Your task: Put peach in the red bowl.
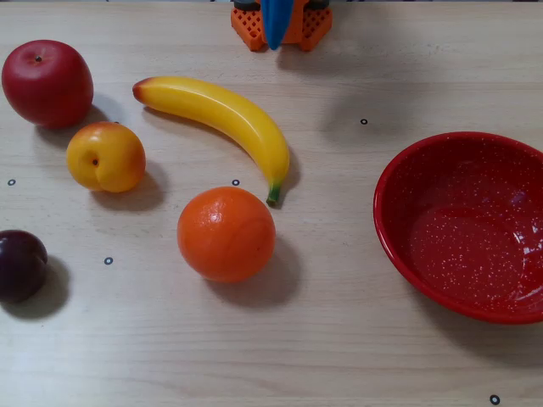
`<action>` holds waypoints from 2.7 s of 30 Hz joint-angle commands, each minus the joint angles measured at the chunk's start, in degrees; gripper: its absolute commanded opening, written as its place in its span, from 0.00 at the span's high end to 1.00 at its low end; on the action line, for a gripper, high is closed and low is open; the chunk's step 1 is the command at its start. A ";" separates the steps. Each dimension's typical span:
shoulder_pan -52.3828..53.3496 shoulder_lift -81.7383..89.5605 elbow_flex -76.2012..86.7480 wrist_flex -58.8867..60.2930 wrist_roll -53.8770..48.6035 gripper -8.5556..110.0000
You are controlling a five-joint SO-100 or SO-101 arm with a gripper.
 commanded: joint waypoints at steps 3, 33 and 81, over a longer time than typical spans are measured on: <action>5.01 -6.86 -10.20 1.14 -2.90 0.93; 35.68 -58.01 -54.23 8.26 -19.51 0.93; 43.07 -92.37 -67.32 5.54 -43.59 0.53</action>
